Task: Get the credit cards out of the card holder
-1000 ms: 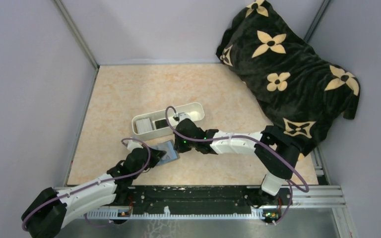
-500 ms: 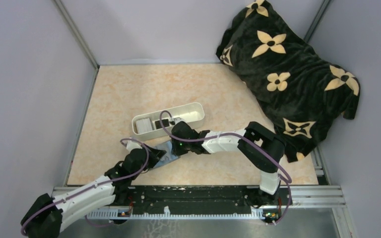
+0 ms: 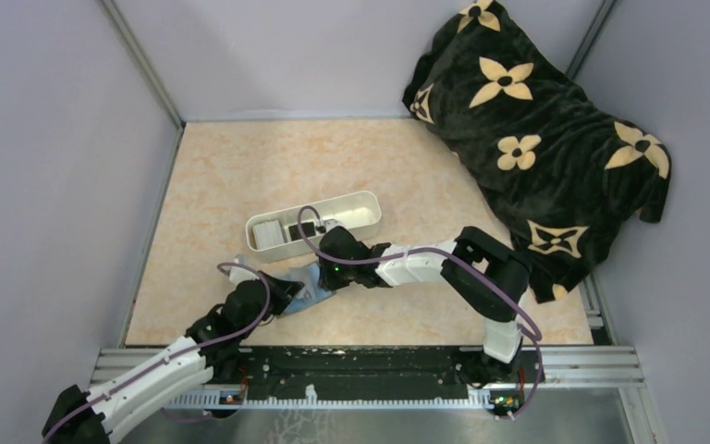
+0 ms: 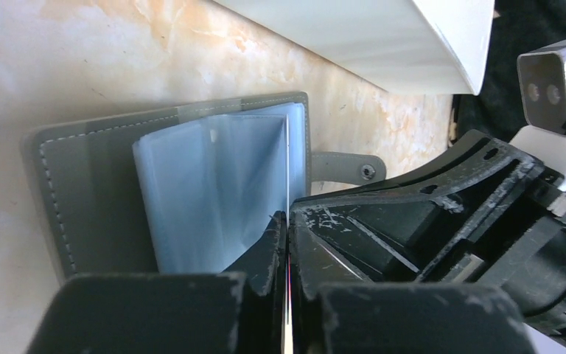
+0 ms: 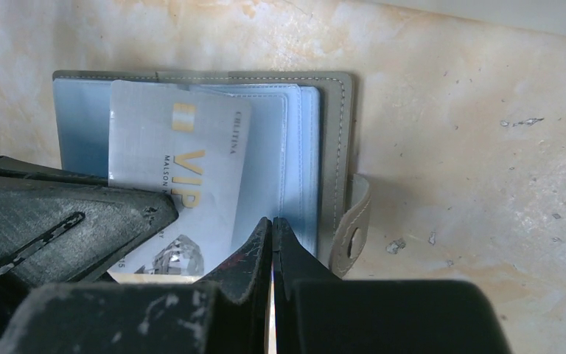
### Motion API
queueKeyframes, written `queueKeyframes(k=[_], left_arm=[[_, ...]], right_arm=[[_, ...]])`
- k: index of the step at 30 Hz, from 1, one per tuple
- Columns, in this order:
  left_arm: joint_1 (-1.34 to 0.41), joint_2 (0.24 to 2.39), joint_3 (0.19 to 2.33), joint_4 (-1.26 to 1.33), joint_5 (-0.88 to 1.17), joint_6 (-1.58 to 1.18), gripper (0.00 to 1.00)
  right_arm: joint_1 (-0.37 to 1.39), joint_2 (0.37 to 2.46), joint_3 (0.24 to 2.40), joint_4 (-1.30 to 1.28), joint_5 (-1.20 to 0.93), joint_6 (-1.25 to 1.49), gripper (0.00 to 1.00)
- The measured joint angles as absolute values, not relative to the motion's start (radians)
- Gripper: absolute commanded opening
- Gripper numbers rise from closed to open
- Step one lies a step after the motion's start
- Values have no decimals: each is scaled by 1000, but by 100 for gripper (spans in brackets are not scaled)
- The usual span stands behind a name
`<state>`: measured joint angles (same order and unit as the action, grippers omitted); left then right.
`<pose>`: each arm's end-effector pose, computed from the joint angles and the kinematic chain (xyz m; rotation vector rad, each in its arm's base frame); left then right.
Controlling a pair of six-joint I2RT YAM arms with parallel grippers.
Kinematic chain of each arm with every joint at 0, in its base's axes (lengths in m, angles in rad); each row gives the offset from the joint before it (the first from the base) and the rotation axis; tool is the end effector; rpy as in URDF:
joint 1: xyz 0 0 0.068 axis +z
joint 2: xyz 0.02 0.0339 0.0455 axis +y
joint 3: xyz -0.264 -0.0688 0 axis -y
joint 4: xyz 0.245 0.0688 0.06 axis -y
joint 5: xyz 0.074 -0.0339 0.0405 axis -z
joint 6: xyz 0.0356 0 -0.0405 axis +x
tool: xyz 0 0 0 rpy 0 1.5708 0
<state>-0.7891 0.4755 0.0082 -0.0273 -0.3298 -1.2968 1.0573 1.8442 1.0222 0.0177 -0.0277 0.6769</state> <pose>0.0968 -0.0812 0.1264 -0.7524 2.0432 -0.9355 0.1848 0.3298 0.1501 -0.4958 2.4999 0.8063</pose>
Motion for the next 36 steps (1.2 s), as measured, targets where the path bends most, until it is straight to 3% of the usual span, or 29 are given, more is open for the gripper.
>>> queueKeyframes(k=[13,23,36], left_arm=[[-789,411,23,-99,-355,-1305,0],[-789,355,146,-470,-398,-1317,0],[-789,312,319,-645,-439,-1287,0]], right_arm=[[1049,1869,1023,68,-52,687,0],[1038,1897,1030,123,-84,702,0],[1026,1925,1049,156,-120,704,0]])
